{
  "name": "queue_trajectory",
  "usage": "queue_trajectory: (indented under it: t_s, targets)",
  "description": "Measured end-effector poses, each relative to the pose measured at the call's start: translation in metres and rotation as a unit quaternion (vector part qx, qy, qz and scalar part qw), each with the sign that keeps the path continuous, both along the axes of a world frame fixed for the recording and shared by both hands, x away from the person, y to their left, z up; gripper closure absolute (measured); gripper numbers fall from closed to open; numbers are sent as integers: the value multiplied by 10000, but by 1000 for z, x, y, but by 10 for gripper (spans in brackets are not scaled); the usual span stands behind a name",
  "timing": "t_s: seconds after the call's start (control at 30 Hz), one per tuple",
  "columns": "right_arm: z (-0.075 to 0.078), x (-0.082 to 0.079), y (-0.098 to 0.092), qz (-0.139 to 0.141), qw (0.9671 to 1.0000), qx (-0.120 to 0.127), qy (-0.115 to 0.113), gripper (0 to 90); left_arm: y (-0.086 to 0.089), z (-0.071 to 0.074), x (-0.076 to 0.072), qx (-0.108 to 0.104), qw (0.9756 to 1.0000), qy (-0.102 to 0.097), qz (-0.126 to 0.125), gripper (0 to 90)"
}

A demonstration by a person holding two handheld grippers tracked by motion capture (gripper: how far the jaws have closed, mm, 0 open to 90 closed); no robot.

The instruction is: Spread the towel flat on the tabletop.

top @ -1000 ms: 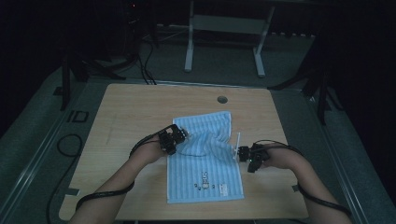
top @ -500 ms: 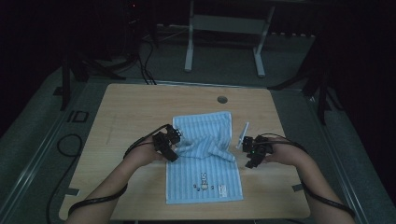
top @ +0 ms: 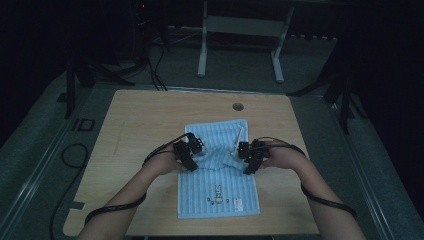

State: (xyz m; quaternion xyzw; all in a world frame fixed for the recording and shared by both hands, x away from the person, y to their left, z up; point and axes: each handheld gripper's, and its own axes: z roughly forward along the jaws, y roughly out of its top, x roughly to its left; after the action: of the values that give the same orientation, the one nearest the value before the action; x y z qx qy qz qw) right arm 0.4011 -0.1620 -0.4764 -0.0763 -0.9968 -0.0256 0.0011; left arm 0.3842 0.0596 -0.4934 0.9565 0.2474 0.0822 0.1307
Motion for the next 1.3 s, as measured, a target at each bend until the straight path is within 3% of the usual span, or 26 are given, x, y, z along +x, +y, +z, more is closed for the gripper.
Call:
queue_trajectory:
  t_s: [0.03, 0.07, 0.17, 0.3, 0.4, 0.5, 0.63, 0.77, 0.9, 1.03, 1.13, 1.23, 1.3]
  targets:
    - [-1, 1, 0, 12, 9999, -113, -6, 753, 0, 1, 0, 8, 10000, -3, 14, 672]
    - [-2, 0, 0, 60, 9997, -213, -117, 824, 1, 3, 0, 27, 10000, -17, 25, 783]
    - [3, -2, -6, 29, 9995, -282, -155, 851, 8, 8, -1, 39, 9999, -82, 78, 852]
    - [13, -3, -22, -107, 9998, -110, -159, 852, 18, 16, -9, -91, 9999, -121, 73, 856]
    - [22, -11, -29, -93, 9997, 78, -197, 851, 23, 20, -22, -298, 9996, -9, -6, 853]
    - [21, -24, -30, 24, 9998, 132, -169, 850, 26, 15, -34, -300, 9993, 202, -104, 839]
    - [9, -42, -28, 147, 9998, 125, -37, 850, 28, 0, -45, -138, 9992, 344, -161, 824]
    - [-15, -52, -26, 272, 9995, -15, 158, 846, 30, -18, -51, -57, 9983, 549, -204, 782]
    - [-33, -55, -27, 243, 9988, -130, 412, 829, 34, -25, -59, -116, 9978, 603, -248, 694]
    - [-32, -59, -31, 259, 9989, -71, 393, 833, 39, -24, -68, -3, 9981, 526, -330, 715]
    - [-30, -65, -33, 238, 9989, -90, 397, 831, 42, -24, -75, -59, 9981, 503, -340, 734]
    - [-33, -70, -36, 262, 9985, -133, 460, 770, 44, -24, -81, -159, 9974, 572, -409, 781]
    - [-32, -72, -38, 233, 9984, -107, 498, 674, 44, -23, -84, -187, 9975, 565, -382, 778]
